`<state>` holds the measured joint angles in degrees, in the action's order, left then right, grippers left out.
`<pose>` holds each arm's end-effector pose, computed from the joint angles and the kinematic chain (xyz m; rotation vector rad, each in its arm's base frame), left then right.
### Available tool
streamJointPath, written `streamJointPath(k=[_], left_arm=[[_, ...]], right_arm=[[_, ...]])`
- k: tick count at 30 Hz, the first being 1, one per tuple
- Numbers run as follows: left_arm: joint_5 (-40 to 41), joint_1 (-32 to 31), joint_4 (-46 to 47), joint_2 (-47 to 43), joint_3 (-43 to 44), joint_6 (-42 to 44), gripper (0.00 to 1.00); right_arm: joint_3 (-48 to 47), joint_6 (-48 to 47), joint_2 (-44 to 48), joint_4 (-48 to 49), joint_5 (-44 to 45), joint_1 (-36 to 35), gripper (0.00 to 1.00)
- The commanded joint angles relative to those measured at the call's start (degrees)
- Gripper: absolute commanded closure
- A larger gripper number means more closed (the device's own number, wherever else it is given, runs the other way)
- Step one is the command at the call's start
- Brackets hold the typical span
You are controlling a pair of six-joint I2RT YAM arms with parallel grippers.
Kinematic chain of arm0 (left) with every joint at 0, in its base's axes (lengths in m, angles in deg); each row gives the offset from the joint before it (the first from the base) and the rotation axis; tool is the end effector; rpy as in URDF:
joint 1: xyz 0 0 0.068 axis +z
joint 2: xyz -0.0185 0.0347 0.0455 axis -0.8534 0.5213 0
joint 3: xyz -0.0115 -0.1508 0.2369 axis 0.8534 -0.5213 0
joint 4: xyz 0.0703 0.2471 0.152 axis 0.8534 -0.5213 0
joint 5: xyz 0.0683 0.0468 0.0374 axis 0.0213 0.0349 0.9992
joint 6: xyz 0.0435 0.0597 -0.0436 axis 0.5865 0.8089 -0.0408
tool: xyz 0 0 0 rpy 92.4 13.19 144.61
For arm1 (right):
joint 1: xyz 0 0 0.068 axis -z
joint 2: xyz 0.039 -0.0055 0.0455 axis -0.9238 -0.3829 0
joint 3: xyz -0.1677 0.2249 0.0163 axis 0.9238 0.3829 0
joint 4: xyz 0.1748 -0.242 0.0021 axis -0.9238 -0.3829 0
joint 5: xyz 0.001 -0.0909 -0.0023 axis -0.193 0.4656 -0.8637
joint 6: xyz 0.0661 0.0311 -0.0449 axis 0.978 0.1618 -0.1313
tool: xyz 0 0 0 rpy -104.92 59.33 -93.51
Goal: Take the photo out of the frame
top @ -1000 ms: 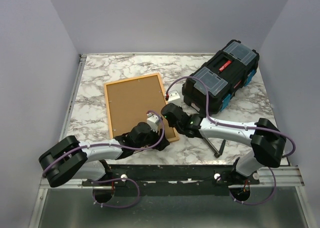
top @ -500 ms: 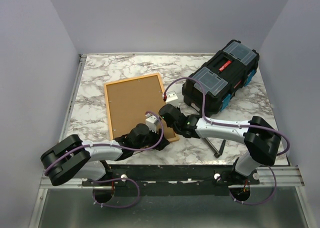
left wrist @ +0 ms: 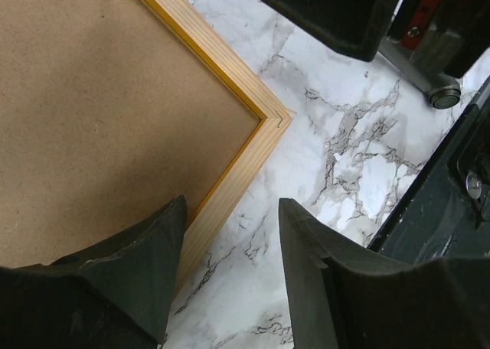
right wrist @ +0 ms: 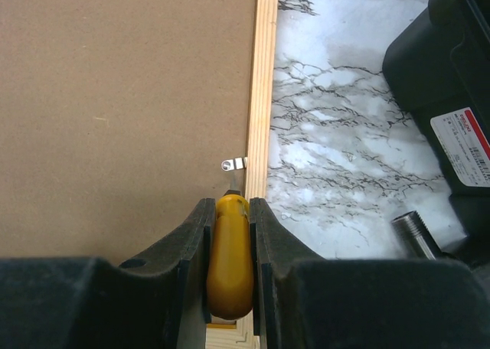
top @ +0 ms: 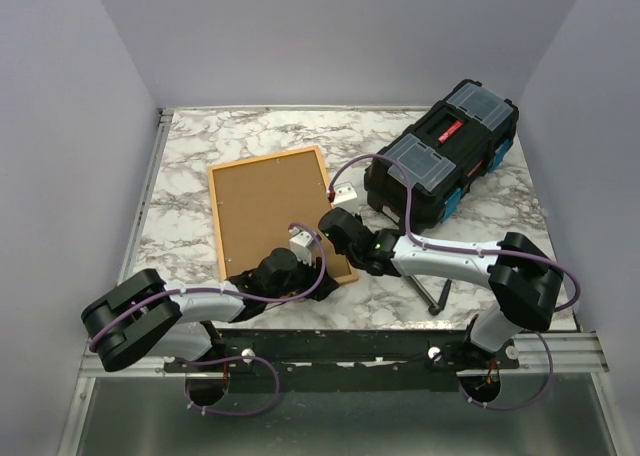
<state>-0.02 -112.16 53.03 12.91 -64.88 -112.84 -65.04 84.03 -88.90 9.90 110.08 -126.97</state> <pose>0.1587 -0.2252 0.0966 0.3937 2.1771 -1.0139 0.2380 0.3181 0.1755 -0.3676 2.1480 0.1043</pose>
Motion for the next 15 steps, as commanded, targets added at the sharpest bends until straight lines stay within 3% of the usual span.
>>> streamJointPath(k=[1, 15], left_arm=[[-1.87, -0.05, -1.21, 1.35, -1.78, -1.06, 0.47], [-2.01, -0.03, -1.07, 0.52, -2.92, -1.41, 0.48]], right_arm=[[1.83, 0.32, 1.26, -1.42, 0.31, 0.48, 0.99], [0.16, 0.04, -2.27, -1.23, 4.44, 0.58, 0.99]])
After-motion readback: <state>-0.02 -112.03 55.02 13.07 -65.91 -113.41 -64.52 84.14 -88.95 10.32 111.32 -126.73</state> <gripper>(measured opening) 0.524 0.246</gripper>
